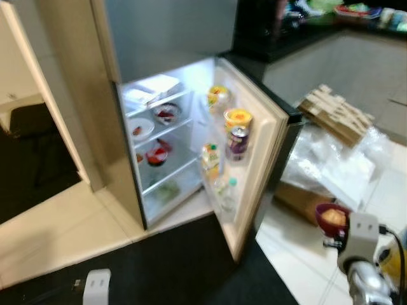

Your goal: Restocking fridge

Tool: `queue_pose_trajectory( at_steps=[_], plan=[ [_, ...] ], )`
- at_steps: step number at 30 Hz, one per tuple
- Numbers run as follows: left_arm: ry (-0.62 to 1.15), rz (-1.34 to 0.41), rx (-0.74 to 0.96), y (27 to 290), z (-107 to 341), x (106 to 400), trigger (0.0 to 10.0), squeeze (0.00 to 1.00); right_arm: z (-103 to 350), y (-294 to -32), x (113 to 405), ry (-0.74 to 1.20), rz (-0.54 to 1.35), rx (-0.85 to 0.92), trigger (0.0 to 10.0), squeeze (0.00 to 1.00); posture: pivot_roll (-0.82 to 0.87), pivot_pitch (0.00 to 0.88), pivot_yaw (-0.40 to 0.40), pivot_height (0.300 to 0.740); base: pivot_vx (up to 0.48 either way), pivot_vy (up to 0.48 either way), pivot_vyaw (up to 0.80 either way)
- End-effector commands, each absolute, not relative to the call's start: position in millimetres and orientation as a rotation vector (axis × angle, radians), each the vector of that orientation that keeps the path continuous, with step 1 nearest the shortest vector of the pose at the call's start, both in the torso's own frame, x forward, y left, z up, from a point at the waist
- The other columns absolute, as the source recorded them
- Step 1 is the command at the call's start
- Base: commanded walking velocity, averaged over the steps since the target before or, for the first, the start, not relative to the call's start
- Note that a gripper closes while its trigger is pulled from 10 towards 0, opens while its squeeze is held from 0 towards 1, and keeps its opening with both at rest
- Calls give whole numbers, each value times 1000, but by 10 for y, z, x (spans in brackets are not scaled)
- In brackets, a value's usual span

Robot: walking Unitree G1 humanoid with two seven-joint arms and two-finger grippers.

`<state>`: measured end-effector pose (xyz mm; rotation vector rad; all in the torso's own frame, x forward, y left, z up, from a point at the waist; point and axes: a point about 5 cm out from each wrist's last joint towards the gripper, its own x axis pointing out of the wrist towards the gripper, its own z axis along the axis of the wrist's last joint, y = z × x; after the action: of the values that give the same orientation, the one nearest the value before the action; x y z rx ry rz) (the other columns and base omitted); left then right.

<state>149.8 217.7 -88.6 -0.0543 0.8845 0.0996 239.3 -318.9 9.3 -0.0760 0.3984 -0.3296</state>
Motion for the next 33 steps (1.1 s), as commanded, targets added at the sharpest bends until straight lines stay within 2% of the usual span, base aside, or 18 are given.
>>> queue_pose_trajectory(
  at_steps=[1,22,33],
  plan=[
    [895,76,-39,2143,-896,1494,10000,0,171,-3136,2498,349,-293,-82,10000,0,-33,4,-4,739,0,0,800],
    [887,28,-38,2036,-895,1541,10000,0,52,-2968,2485,393,-222,-50,10000,0,-30,1,-7,739,0,0,800],
    [877,-10,-35,1964,-882,1599,10000,0,-115,-2748,2425,461,-149,-61,10000,0,-29,0,-8,739,0,0,797]
  ],
)
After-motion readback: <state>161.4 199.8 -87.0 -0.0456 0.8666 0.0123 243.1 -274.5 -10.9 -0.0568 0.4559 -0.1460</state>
